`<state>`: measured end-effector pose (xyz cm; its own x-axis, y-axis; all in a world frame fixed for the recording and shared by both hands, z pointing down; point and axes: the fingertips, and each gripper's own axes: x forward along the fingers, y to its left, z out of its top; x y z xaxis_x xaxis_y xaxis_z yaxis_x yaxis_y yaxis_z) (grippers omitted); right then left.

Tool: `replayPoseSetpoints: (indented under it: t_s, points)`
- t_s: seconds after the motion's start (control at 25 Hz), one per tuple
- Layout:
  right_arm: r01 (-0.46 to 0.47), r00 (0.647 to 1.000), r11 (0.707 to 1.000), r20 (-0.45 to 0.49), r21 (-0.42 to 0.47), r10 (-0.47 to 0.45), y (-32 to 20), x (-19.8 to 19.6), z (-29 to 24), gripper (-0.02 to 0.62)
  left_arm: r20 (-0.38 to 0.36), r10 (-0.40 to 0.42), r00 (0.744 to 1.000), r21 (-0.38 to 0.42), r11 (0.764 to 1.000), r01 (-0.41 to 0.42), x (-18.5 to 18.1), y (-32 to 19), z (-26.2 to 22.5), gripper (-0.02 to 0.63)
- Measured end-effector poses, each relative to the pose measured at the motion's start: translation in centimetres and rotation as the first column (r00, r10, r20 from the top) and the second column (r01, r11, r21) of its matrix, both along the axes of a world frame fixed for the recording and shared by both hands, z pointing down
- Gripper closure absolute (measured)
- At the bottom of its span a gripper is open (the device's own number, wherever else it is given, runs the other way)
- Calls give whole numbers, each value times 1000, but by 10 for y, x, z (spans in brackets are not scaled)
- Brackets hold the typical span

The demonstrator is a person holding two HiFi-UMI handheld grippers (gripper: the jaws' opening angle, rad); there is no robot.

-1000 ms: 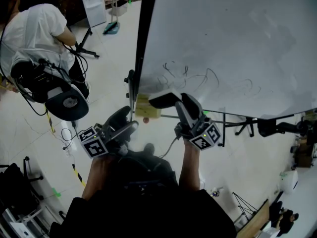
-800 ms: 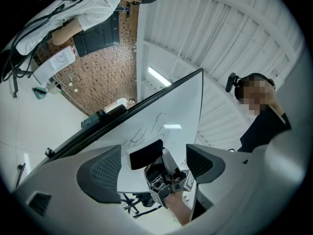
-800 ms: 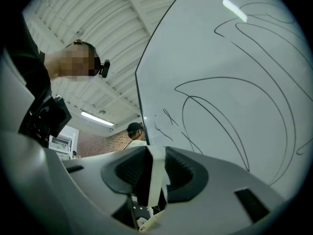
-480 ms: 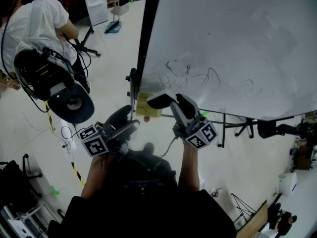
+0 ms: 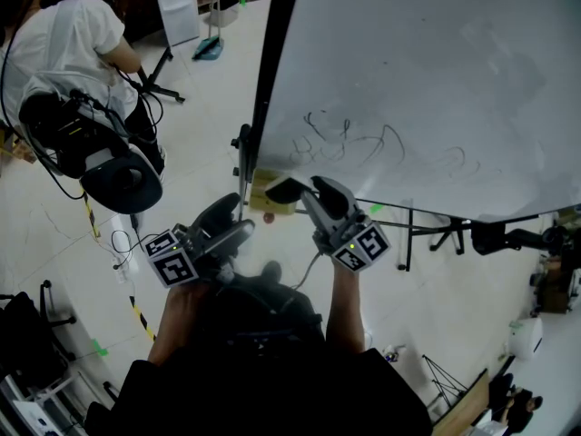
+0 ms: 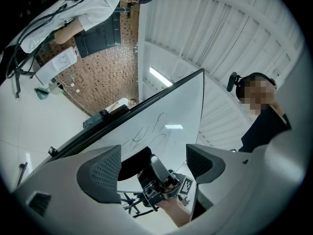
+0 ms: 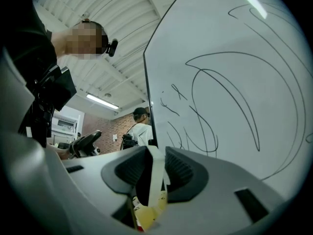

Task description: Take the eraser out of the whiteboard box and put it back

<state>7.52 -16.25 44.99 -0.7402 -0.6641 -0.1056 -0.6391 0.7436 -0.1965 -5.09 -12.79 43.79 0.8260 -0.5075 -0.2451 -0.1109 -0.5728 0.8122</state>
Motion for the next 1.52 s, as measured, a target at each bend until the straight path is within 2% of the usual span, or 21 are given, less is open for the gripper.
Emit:
replayPoseSetpoints:
  t_s: [0.56, 1.52]
  points:
    - [27, 991, 1000, -133, -9, -28, -2, -16, 34, 446, 4, -10, 1000, -4, 1000, 10, -3, 0, 2, 198]
    - [46, 967, 996, -245, -72, -62, -4, -32, 84, 446, 6, -15, 1000, -14, 1000, 16, -5, 0, 4, 198]
